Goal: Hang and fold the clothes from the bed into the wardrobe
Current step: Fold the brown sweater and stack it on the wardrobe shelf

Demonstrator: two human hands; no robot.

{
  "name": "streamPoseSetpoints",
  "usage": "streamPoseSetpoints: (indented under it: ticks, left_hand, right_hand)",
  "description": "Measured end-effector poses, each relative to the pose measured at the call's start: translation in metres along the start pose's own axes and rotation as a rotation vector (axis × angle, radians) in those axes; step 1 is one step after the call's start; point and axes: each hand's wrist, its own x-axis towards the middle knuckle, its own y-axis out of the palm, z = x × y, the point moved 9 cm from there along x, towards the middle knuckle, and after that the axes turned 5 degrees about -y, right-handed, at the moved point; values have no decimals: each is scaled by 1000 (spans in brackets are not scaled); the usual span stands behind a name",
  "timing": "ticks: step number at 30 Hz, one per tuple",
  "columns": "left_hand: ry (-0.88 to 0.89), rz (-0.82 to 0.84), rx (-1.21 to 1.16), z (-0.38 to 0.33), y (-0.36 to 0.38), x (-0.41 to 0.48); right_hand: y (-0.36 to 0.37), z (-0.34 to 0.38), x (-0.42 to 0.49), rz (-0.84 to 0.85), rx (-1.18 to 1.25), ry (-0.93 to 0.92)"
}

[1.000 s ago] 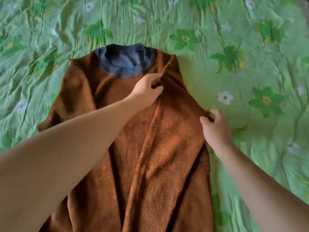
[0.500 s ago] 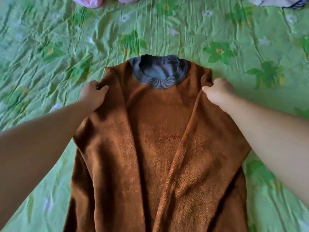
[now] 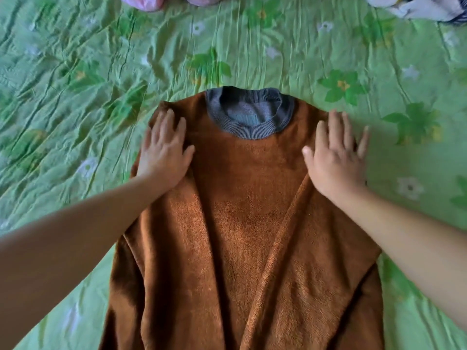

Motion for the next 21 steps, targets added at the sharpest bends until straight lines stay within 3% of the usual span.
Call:
streamPoseSetpoints:
  ticks: [4,8,13,17,21]
  left_hand:
    - [-34,227,40,8,40,-9]
    - [-37,328,89,7,46,0]
    - [-20,162,-31,-26,24,-76]
    - [95,178,30,-48,42,-228]
    - [201,262,74,-49,54,-344]
  right_hand:
    - [52,-6,-19,315,108,104]
    - [70,-14,-4,455,121,146]
    - [22,36,-64,257,188,17]
    - [13,108,-214,300,211,-224]
    - [7,140,-340,339,200,-348]
